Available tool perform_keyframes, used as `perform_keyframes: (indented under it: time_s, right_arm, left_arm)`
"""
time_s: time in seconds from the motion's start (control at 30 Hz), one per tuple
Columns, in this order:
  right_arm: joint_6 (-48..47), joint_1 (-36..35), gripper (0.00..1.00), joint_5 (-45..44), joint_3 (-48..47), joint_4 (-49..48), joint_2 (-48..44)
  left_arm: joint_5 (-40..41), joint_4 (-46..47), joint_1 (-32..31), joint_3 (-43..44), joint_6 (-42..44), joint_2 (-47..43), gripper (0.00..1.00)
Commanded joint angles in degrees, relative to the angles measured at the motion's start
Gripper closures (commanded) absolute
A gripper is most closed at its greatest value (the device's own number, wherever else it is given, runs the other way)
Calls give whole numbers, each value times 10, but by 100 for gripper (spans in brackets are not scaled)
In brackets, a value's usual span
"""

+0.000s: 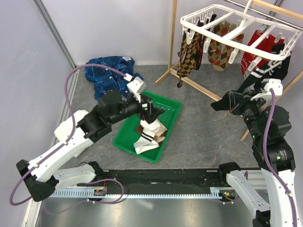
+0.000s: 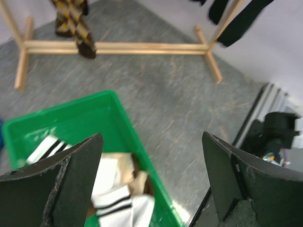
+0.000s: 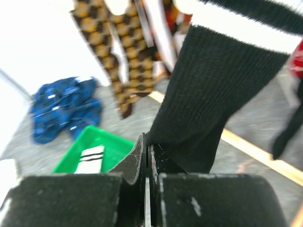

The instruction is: Remove the socks clipped to the hanger

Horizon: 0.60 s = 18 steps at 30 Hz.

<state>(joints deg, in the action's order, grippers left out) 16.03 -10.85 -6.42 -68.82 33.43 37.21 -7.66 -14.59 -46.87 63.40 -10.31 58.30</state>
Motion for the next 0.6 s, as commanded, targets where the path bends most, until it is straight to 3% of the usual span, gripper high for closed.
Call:
perform_keyframes:
  time_s: [0.0, 0.2, 0.57]
  right_arm:
    - [49, 0, 100, 90, -9, -31, 5]
    - [109, 0, 100, 170, -4, -84, 7]
    - [132, 1, 100, 179, -11, -95, -3]
  left_arm:
    - [-39, 78, -30, 65, -33, 57, 8]
    - [-49, 108, -70, 152, -3, 171, 7]
    - [-87, 123, -117, 311, 41, 336, 6]
